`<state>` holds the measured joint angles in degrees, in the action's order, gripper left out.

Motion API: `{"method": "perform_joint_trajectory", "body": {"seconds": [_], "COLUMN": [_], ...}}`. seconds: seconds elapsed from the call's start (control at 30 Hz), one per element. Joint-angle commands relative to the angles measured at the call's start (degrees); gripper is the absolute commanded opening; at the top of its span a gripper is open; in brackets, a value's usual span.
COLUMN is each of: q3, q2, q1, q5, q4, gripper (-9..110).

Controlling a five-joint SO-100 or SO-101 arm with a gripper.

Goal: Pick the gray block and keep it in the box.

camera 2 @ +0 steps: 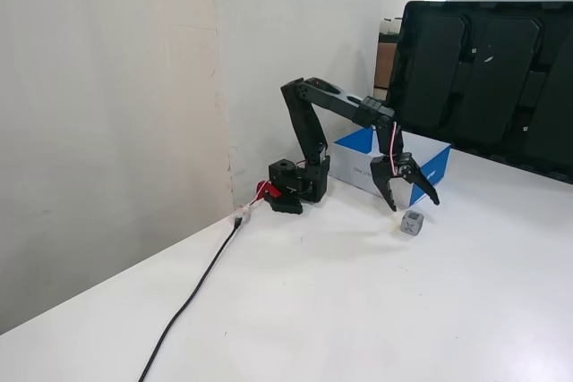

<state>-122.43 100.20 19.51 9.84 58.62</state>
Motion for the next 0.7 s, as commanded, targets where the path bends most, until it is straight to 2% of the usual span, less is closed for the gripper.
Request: {"method": "perform_joint_trajectory", "body": {"seconds": [0.0,0.27,0.4,0.43,0.67], "q3": [4.3,10.2,10.2,10.1,11.5], "q2": [-1.6,-14.4,-14.5,-14.5,-11.5], "q1": [0.9,1.2,1.9,1.7,-1.1], "q5": [0.8,0.0,0.0,0.0,0.0], "q4": [-1.9,-4.2,-4.8,-5.0,-2.6], "gripper": [37,36,14,3,0]}}
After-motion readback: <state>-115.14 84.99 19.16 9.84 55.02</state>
